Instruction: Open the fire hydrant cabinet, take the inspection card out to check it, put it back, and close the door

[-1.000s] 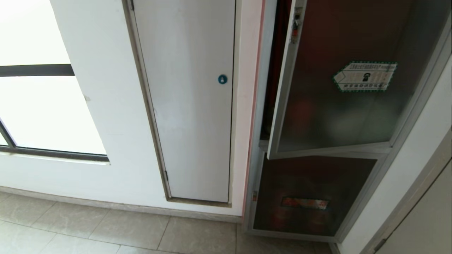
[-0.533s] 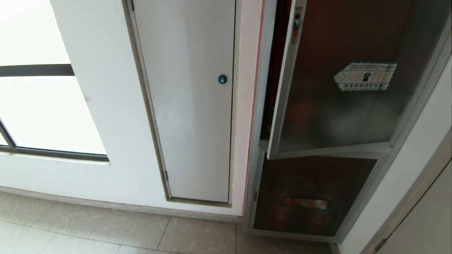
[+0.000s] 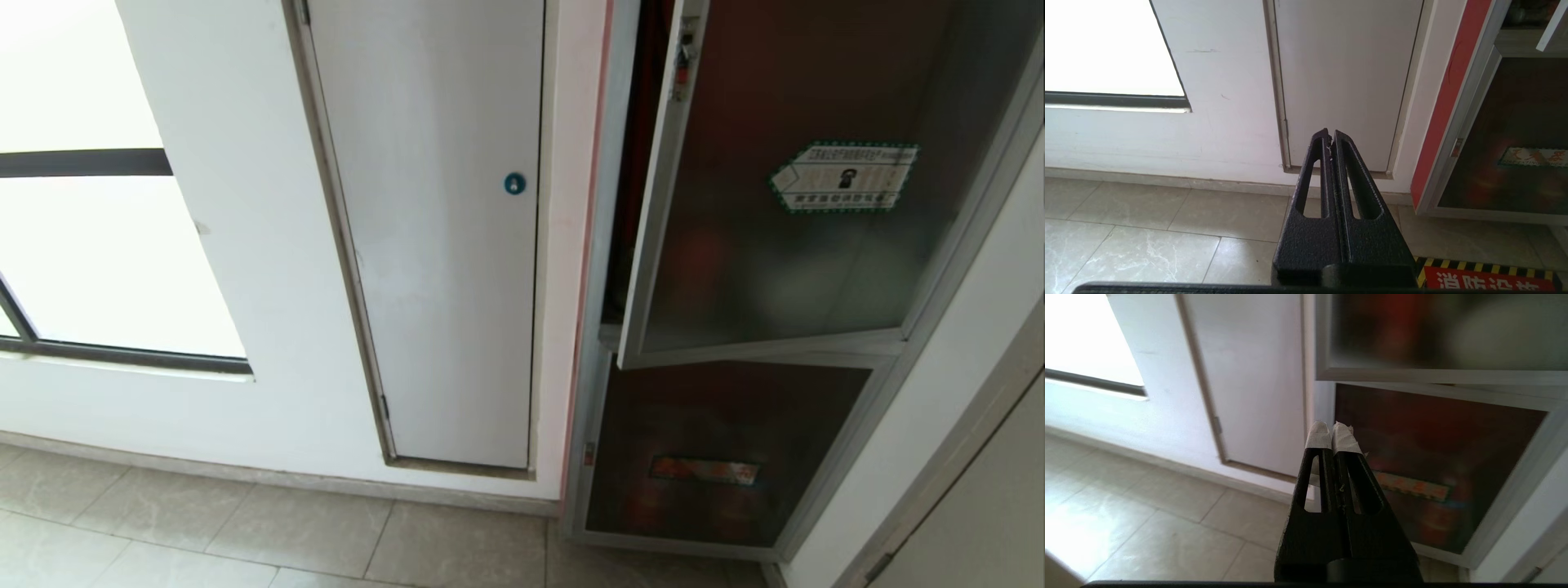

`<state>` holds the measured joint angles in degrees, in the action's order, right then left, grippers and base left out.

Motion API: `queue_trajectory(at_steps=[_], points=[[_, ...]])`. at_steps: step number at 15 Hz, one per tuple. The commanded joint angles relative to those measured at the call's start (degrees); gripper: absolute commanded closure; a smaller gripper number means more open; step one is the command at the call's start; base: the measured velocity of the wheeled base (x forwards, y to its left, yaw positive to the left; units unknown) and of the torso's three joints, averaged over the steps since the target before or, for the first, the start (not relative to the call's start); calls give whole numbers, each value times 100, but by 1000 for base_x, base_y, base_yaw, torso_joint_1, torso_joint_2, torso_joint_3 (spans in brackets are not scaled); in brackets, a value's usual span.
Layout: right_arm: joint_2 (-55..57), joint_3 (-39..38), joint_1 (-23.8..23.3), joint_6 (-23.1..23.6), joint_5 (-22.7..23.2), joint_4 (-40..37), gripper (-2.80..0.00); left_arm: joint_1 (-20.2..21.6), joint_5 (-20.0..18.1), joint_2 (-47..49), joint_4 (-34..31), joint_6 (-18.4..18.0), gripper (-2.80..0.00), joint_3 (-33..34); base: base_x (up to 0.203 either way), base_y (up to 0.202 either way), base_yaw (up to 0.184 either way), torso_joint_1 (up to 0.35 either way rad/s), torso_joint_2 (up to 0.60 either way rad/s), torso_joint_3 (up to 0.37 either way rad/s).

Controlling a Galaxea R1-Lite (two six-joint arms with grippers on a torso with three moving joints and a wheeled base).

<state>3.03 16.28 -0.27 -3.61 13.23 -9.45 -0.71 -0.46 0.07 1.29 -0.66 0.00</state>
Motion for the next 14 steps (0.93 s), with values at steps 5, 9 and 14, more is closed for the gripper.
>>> queue_trajectory(at_steps=[5, 9, 14], points=[[-303, -1639, 18, 390, -967, 1609, 0, 0, 2, 1, 3, -4, 0, 79, 0, 0, 0, 0, 0, 0], [-303, -1636, 18, 370, -1227, 936, 0, 0, 2, 1, 3, 4, 0, 79, 0, 0, 0, 0, 0, 0], [-298, -1645, 18, 140, -1306, 1016, 0, 0, 2, 1, 3, -4, 0, 79, 0, 0, 0, 0, 0, 0]])
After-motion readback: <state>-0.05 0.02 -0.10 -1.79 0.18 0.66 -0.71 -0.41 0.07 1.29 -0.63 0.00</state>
